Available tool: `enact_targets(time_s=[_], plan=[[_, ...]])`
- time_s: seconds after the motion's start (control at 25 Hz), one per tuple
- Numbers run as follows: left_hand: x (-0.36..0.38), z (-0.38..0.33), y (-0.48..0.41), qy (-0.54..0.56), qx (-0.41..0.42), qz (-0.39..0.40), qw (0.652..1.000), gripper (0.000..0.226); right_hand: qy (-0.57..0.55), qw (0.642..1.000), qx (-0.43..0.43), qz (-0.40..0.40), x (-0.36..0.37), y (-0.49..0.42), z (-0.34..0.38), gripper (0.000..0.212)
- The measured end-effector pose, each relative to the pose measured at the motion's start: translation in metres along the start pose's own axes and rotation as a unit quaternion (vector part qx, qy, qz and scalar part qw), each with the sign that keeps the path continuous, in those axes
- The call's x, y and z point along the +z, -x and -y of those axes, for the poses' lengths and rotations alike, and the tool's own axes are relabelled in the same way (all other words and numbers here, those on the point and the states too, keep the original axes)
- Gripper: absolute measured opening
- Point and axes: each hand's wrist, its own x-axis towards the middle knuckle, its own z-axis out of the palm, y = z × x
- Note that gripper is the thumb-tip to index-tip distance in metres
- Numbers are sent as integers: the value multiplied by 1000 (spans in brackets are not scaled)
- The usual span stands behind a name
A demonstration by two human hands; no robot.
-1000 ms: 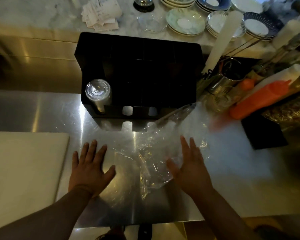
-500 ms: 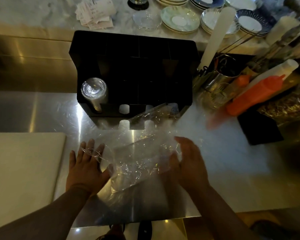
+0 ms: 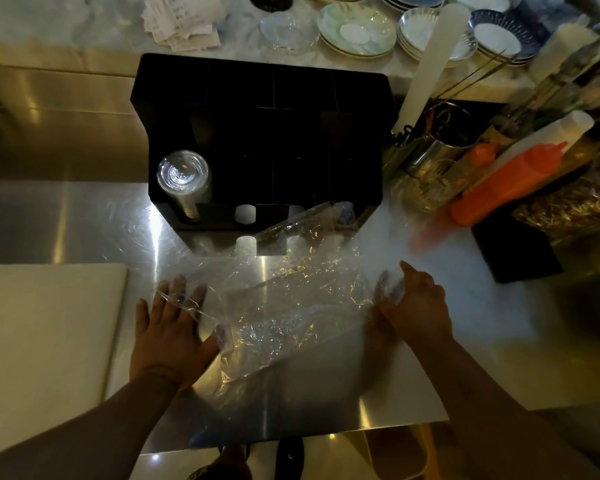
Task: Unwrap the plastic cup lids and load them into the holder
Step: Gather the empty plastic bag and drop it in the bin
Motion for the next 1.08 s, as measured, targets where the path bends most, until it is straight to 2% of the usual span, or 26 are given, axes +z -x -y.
enact_targets(time_s=[0.08, 0.2, 0.36, 0.52, 0.8, 1.08], plan=[[1, 1, 0, 0, 1, 2, 1000, 89, -40, 997, -31, -59, -12, 6, 11, 90], [0, 0, 0, 10, -7, 4, 1000, 89, -78, 982, -129, -115, -28, 17, 47, 92], [-2, 1, -1, 14, -12, 10, 1000, 90, -64, 956, -264, -111, -33, 27, 123, 87], [-2, 1, -2, 19, -32, 37, 999, 91, -61, 931, -352, -75, -22, 27, 200, 85], [-4, 1, -2, 46, -24, 30, 998, 96, -25, 887, -451, -95, -6, 4, 303, 76], [-3, 1, -3, 55, -28, 48, 997, 93, 62, 865, -488, -97, 13, -25, 351, 65]])
